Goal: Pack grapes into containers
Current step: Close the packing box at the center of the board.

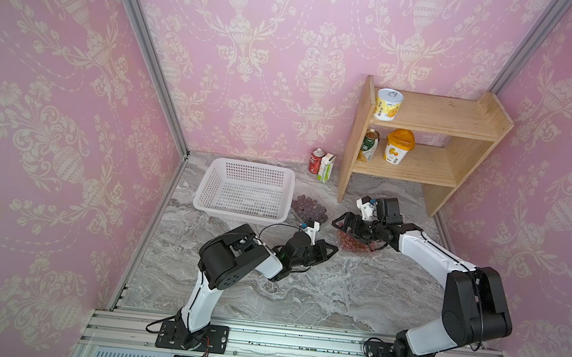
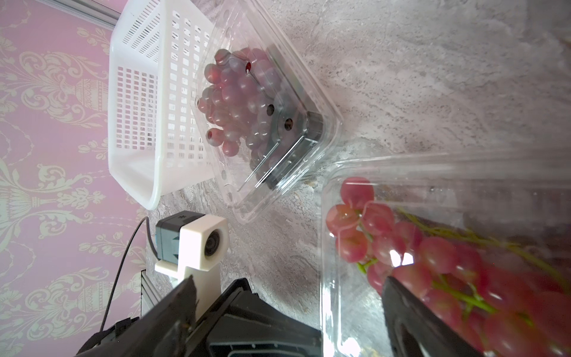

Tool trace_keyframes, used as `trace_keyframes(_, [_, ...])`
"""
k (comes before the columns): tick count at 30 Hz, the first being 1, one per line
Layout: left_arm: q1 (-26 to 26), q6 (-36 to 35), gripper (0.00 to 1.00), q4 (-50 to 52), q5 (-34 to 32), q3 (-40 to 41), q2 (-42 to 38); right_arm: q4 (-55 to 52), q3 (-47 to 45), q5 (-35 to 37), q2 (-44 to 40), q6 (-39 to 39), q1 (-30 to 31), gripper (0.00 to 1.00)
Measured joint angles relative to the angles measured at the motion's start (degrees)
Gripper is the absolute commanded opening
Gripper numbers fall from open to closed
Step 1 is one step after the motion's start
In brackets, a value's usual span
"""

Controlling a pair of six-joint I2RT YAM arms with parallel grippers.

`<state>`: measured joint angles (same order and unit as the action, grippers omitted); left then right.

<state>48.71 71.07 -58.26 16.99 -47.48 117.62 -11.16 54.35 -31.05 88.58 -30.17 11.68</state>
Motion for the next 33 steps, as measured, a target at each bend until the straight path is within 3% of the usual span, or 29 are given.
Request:
trace_keyframes(3, [0.0,0.0,0.12,0.04,0.02,-0.5,0.24,0.0,0.0,0.0,0.0,0.0,0.0,0.95])
trace_keyframes(7, [0.0,0.37,0.28,0.48,-0.07,-0.72,0.33,0.0,0.0,0.0,0.0,0.0,0.0,0.95])
trace_keyframes(12, [0.02,0.46,0.32,0.68,-0.07,-0.7,0.61,0.0,0.0,0.0,0.0,0.0,0.0,0.95])
trace_keyframes(33, [1.36,0.63,0.26,0.72,-0.48,-2.97,2.05,0.35,0.0,0.0,0.0,-0.02,0.0,0.95])
